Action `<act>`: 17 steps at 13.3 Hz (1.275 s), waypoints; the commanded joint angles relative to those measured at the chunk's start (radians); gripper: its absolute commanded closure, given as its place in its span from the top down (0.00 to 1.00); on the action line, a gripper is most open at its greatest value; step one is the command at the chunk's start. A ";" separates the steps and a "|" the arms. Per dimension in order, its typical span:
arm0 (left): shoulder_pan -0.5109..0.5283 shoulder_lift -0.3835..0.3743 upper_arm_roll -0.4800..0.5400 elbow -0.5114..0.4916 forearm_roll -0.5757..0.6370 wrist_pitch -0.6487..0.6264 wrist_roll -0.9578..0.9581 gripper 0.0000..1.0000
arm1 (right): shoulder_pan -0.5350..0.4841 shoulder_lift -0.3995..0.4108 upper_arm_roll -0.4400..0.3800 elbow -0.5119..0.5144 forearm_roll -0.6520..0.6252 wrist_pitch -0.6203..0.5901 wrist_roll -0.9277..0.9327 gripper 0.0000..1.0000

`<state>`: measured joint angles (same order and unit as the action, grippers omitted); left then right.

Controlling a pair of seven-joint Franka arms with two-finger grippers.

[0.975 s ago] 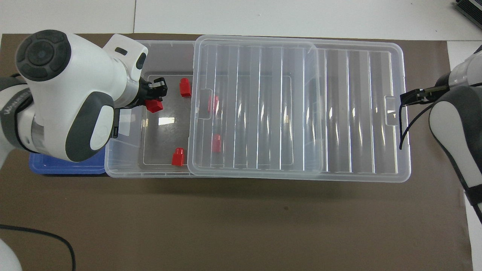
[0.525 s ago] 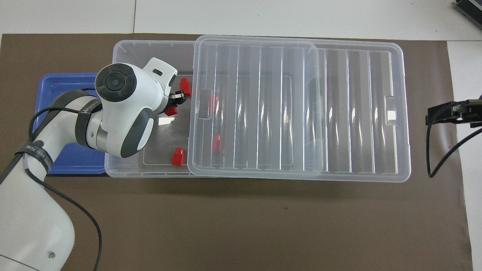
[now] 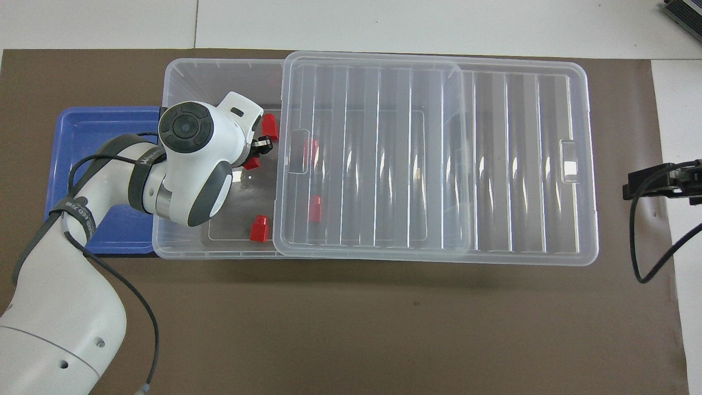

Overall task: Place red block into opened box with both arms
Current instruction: 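Lower the red block into the box and open the left gripper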

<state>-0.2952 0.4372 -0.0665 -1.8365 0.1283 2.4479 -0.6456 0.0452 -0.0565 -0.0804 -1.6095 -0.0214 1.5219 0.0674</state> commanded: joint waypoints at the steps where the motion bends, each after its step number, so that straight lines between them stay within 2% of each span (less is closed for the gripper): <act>1: -0.001 -0.009 0.007 -0.038 0.022 0.043 -0.020 0.00 | -0.010 -0.005 0.007 -0.006 0.015 -0.009 0.011 1.00; 3: -0.001 -0.009 0.007 -0.038 0.022 0.043 -0.020 0.00 | -0.008 -0.005 0.008 -0.004 0.014 -0.011 0.008 1.00; 4: -0.001 -0.009 0.007 -0.038 0.022 0.043 -0.020 0.16 | -0.008 -0.005 0.008 -0.004 0.014 -0.011 0.008 1.00; 5: -0.001 -0.009 0.007 -0.038 0.022 0.043 -0.020 0.84 | -0.007 -0.006 0.011 -0.004 0.014 -0.018 0.011 1.00; 6: -0.002 -0.009 0.007 -0.038 0.022 0.042 -0.022 1.00 | -0.008 -0.008 0.016 -0.003 0.006 -0.016 0.002 1.00; 14: -0.019 -0.017 0.008 -0.004 0.022 -0.033 -0.101 1.00 | -0.011 -0.008 0.034 -0.003 0.011 -0.017 0.003 1.00; 17: -0.024 -0.083 0.007 0.017 0.022 -0.142 -0.100 1.00 | -0.011 -0.008 0.034 -0.003 0.011 -0.017 0.005 1.00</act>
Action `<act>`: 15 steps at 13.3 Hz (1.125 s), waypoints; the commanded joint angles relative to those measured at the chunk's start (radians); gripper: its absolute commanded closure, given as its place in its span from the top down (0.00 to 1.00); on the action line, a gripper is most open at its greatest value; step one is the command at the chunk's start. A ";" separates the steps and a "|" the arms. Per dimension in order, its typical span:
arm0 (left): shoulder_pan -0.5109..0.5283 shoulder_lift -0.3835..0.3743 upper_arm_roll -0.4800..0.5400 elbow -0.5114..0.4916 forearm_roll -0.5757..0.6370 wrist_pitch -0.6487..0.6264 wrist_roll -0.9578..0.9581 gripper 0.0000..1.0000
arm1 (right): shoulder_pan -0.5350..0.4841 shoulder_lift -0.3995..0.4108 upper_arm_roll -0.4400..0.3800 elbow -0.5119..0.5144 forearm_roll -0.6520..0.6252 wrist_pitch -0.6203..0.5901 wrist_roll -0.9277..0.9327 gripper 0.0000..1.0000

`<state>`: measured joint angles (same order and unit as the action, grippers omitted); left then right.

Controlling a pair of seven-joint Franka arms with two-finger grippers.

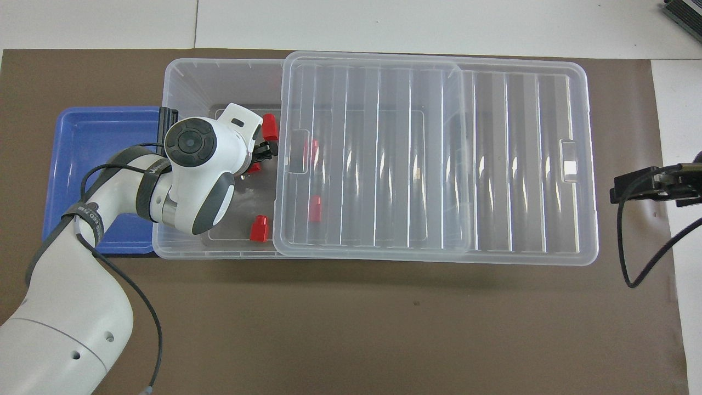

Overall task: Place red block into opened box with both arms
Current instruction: 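Lower the red block into the box and open the left gripper, then withdraw the left gripper back over the blue tray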

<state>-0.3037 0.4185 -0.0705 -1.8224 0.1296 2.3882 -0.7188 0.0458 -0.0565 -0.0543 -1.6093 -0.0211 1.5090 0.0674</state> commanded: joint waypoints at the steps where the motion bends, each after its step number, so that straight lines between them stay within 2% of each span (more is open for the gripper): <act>1: -0.015 -0.099 0.009 0.005 0.021 -0.125 -0.022 1.00 | -0.012 -0.008 0.008 -0.003 0.010 -0.003 0.005 1.00; 4: -0.015 -0.165 0.008 0.032 0.019 -0.237 -0.019 1.00 | -0.012 -0.008 0.008 -0.003 0.010 -0.004 0.005 1.00; 8: -0.015 -0.214 0.001 0.124 0.013 -0.411 -0.013 1.00 | -0.011 -0.008 0.008 -0.003 0.010 -0.004 0.006 1.00; 12: 0.011 -0.314 0.009 0.127 0.011 -0.503 0.015 1.00 | -0.011 -0.008 0.008 -0.003 0.010 -0.004 0.006 1.00; 15: 0.093 -0.377 0.011 0.124 -0.030 -0.547 0.149 1.00 | -0.012 -0.008 0.008 -0.004 0.010 -0.004 0.008 1.00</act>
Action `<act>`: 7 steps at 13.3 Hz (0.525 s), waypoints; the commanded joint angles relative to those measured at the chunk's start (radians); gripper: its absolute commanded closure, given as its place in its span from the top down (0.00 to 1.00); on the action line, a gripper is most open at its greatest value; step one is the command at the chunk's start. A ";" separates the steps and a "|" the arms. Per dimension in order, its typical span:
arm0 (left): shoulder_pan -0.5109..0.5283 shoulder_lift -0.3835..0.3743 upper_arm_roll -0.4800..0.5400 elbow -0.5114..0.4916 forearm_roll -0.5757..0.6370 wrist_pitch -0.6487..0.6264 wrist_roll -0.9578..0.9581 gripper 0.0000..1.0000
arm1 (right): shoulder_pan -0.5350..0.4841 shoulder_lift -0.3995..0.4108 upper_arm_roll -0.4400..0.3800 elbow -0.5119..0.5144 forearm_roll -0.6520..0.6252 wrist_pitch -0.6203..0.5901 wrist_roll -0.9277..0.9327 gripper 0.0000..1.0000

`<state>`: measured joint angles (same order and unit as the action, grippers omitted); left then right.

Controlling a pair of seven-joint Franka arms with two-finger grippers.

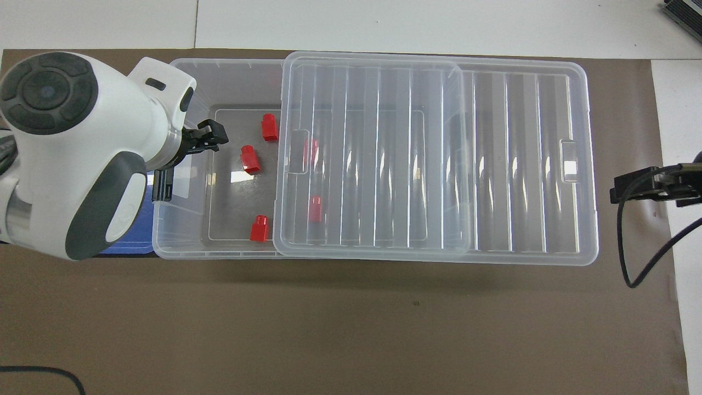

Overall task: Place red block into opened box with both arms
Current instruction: 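Withdraw the left gripper back over the blue tray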

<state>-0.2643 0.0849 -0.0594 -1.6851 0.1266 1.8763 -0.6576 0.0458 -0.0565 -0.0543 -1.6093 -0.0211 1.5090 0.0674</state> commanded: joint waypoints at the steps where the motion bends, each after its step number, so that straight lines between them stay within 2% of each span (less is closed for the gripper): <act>1: 0.089 -0.054 0.001 -0.015 -0.059 -0.036 0.137 1.00 | -0.012 -0.008 0.008 -0.004 0.010 -0.004 0.008 1.00; 7: 0.217 -0.070 0.001 -0.022 -0.065 -0.051 0.378 1.00 | -0.012 -0.008 0.008 -0.004 0.010 -0.004 0.009 1.00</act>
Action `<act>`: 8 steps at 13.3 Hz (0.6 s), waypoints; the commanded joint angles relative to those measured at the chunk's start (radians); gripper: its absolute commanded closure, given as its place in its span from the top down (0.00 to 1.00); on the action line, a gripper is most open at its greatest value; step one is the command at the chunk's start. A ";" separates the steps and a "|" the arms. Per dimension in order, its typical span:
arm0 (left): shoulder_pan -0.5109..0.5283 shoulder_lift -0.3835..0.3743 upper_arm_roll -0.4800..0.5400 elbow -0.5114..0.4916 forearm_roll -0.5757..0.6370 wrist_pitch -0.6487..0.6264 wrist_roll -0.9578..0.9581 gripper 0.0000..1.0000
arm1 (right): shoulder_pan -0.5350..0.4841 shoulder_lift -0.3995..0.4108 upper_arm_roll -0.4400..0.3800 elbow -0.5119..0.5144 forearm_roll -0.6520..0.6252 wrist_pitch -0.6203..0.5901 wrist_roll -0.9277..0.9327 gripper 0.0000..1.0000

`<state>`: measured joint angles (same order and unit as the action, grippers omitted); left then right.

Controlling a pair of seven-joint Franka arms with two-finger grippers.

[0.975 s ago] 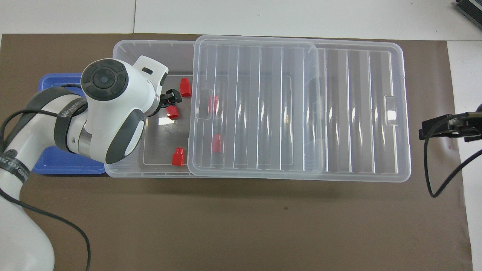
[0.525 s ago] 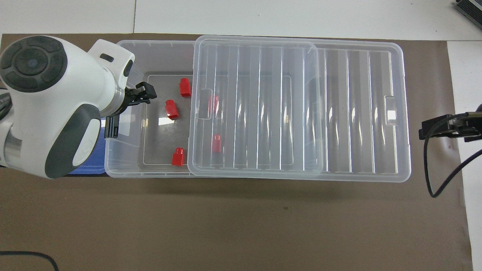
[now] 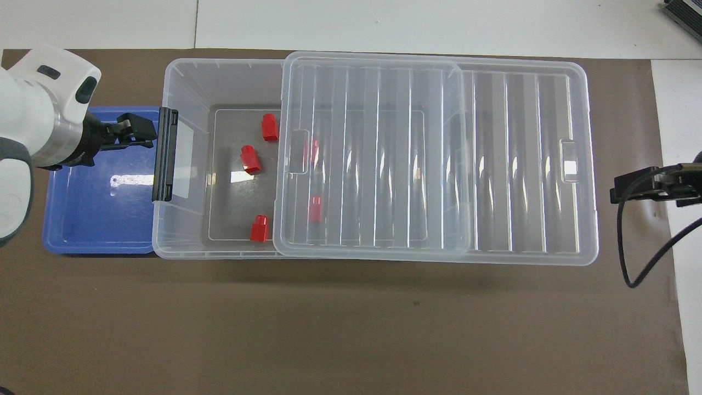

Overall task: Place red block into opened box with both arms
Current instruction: 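Withdraw the left gripper back over the blue tray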

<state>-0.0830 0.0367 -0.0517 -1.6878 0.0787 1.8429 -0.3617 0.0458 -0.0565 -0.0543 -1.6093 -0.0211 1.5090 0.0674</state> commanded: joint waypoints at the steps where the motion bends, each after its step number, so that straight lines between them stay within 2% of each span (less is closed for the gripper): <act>1: 0.057 -0.021 -0.007 -0.019 -0.017 -0.017 0.120 1.00 | -0.011 -0.009 0.008 -0.006 0.010 -0.004 0.011 1.00; 5: 0.146 -0.023 -0.007 -0.018 -0.062 -0.031 0.254 1.00 | -0.012 -0.009 0.008 -0.008 0.010 -0.003 0.003 1.00; 6: 0.169 -0.023 -0.007 -0.019 -0.085 -0.033 0.292 1.00 | -0.012 -0.009 0.008 -0.011 0.010 -0.003 0.000 0.74; 7: 0.180 -0.023 -0.007 -0.018 -0.094 -0.034 0.320 1.00 | -0.012 -0.009 0.008 -0.012 0.010 -0.003 -0.003 0.32; 8: 0.180 -0.023 -0.007 -0.018 -0.094 -0.036 0.320 1.00 | -0.012 -0.009 0.008 -0.012 0.010 -0.003 -0.009 0.00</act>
<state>0.0788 0.0365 -0.0492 -1.6889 0.0086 1.8261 -0.0757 0.0458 -0.0565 -0.0543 -1.6099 -0.0211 1.5090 0.0674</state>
